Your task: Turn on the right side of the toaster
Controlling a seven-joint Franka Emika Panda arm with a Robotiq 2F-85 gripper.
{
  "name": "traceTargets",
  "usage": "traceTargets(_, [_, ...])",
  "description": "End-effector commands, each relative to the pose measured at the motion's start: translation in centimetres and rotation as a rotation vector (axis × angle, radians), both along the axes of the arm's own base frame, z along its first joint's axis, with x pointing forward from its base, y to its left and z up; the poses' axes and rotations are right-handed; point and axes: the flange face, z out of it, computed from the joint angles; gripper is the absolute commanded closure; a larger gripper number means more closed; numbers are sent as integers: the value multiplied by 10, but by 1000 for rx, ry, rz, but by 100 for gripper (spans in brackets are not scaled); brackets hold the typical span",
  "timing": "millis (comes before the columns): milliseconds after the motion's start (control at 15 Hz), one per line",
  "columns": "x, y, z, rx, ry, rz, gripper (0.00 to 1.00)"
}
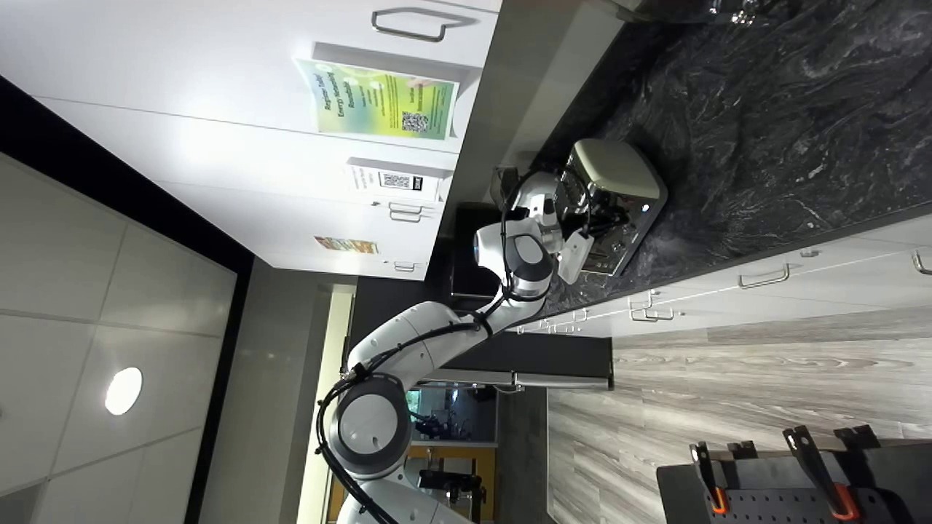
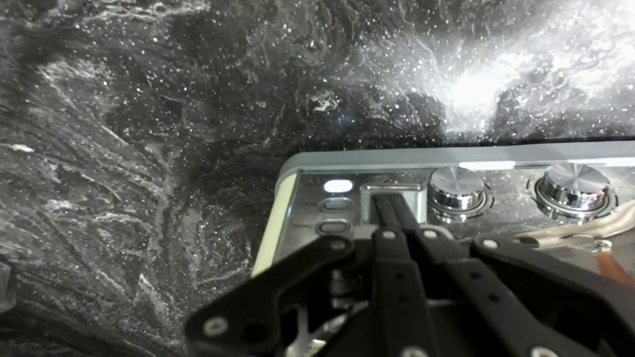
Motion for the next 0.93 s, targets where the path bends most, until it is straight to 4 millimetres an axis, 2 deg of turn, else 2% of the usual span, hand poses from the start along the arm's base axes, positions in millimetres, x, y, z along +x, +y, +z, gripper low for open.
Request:
traceTargets(0, [7,-11,-34,20,-19,-40,100])
traceTargets(200, [-1,-7,0,37,-76,-46,100])
traceTargets(400, [-21,-11,31,77,-91,-67,100])
traceTargets(867, [-66,-15,84,73,-51,-53,100])
